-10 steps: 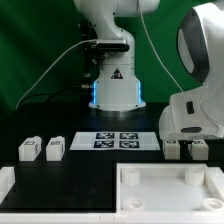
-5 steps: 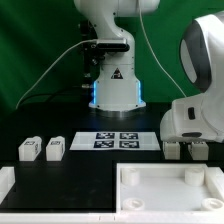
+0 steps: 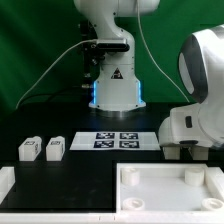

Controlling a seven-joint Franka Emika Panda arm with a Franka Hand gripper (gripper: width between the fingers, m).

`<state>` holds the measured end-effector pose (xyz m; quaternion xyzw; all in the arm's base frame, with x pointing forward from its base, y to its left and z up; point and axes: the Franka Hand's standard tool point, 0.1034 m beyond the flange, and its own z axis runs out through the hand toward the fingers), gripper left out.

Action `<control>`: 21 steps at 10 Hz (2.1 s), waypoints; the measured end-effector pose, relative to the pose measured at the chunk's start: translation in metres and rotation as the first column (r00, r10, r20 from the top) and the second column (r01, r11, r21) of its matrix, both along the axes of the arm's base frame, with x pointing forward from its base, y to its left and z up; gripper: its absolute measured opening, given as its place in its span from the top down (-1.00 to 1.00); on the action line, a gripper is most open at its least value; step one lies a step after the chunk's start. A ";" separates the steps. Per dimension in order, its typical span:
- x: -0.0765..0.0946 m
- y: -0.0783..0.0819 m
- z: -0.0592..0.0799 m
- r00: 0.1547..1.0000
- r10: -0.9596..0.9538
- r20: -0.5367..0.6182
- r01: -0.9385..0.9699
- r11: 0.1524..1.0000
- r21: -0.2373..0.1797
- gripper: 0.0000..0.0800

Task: Assemble one leg

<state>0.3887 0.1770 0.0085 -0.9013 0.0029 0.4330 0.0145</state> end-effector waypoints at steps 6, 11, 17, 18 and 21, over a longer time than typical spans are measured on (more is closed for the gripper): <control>0.000 0.000 0.000 1.000 0.000 0.001 0.000 1.000 0.001 -0.62; 0.000 0.000 0.000 1.000 0.000 0.001 0.000 1.000 0.001 -0.36; 0.000 0.000 0.000 1.000 0.000 0.001 0.000 1.000 0.001 0.27; 0.000 0.000 0.000 1.000 0.000 0.001 0.000 1.000 0.001 0.27; 0.000 0.000 0.000 1.000 0.000 0.001 0.000 1.000 0.001 0.27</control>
Offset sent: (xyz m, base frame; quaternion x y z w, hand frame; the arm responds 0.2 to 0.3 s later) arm 0.0000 0.0000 0.0000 0.0000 0.0000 0.0000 1.0000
